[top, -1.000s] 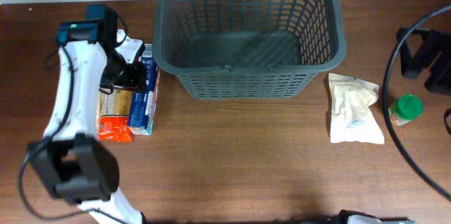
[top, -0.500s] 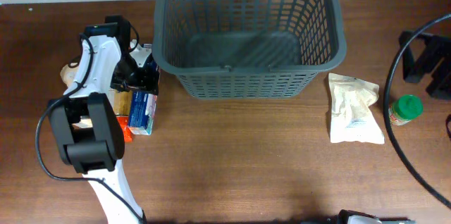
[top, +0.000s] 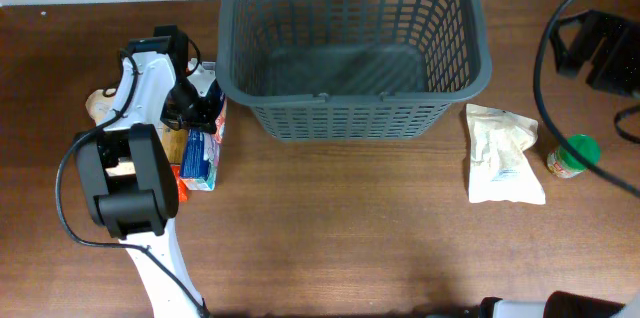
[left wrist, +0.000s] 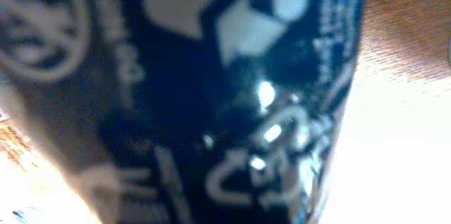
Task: Pack container
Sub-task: 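Lift the blue box with the left gripper and drop it into the basket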
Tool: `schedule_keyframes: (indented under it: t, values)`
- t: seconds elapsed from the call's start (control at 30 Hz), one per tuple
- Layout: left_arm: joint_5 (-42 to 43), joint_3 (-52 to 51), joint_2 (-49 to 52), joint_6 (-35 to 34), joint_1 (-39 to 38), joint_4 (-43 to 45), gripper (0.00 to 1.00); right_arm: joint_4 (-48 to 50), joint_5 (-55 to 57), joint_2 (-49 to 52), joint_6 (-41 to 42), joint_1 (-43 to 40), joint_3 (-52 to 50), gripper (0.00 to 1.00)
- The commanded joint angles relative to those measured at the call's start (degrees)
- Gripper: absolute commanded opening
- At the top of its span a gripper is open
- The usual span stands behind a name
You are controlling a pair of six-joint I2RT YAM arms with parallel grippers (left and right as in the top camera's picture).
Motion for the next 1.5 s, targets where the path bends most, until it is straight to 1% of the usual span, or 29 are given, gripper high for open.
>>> schedule_keyframes:
  t: [0.0,0.07,0.17,0.27,0.37,0.43,0.5,0.53,0.63,0.77,0.87,0.9,0.93,1.0,1.03,1.1,1.2,1.3,1.33,1.37,1.47]
  values:
    - [0.63,0.5,1.25,0.52,0.35,-1.7,0.02,0.17,0.5,2.54,0.24,0.22,0.11,0.99]
    - [0.74,1.92,1.25,-0.02,0.35,-3.3,0.02,0.17,0.52,4.15,0.24,0.2,0.11,0.99]
    - [0.83,6.69,1.25,-1.22,0.35,-6.54,0.02,0.17,0.52,6.03,0.24,0.22,0.11,0.99]
    - [0.83,15.91,1.25,-1.22,0.35,-11.69,0.02,0.17,0.5,8.37,0.24,0.2,0.11,0.99]
    - [0.81,27.23,1.25,-1.22,0.35,-16.87,0.02,1.29,0.57,10.49,0.22,0.26,0.11,0.99]
    - [0.81,35.3,1.25,-1.6,0.35,-19.76,0.02,0.76,3.58,11.34,0.87,-0.52,0.11,0.99]
    - [0.57,44.98,1.25,-2.49,0.35,-21.84,0.02,0.07,9.42,11.76,8.26,-3.76,0.11,0.99]
    - [0.39,48.22,1.22,-2.49,0.35,-22.32,0.02,-0.02,10.05,11.78,9.51,-6.21,0.11,0.99]
    - [-0.59,61.2,0.96,-2.47,0.35,-23.58,0.02,-1.53,10.03,11.78,9.46,-16.65,0.11,0.99]
    - [-0.11,71.01,0.31,-1.57,-0.39,-22.86,0.02,-4.2,10.03,11.78,9.44,-25.29,0.11,0.99]
    - [9.2,78.42,-0.55,9.75,-3.17,-22.45,0.02,-4.9,10.03,11.78,9.44,-30.45,0.11,0.99]
    - [12.48,78.36,-1.68,14.34,-4.66,-21.94,0.02,-4.9,10.03,11.78,9.44,-31.69,0.11,0.99]
    - [13.57,78.36,-2.43,17.92,-6.29,-21.53,0.02,-4.9,10.03,11.78,9.44,-32.76,0.11,0.99]
    - [13.46,78.36,-3.63,24.72,-11.21,-20.15,0.02,-4.9,10.03,11.78,9.44,-34.18,0.11,0.99]
    - [13.46,78.36,-3.69,27.04,-12.92,-19.63,0.02,-4.9,10.03,11.78,9.44,-34.38,0.11,0.99]
    - [13.0,77.79,-3.54,34.58,-17.84,-18.47,0.02,-4.9,10.03,11.78,9.44,-34.67,0.11,0.99]
    - [9.53,73.79,-3.28,42.56,-24.22,-14.56,0.02,-4.92,10.03,11.78,9.44,-34.62,0.11,0.99]
    - [9.42,67.17,-2.6,51.87,-27.5,-9.62,0.02,-4.92,10.03,11.78,9.44,-34.62,0.11,0.99]
    - [9.42,65.09,-2.19,53.11,-27.93,-7.63,0.02,-4.92,10.03,11.78,9.44,-34.62,0.11,0.99]
    - [9.44,63.65,-1.86,53.24,-28.13,-6.08,0.02,-4.92,10.03,11.78,9.44,-34.62,0.11,0.99]
    - [9.44,56.24,0.33,53.27,-27.98,2.23,0.02,-4.92,10.03,11.78,9.44,-34.62,0.11,0.99]
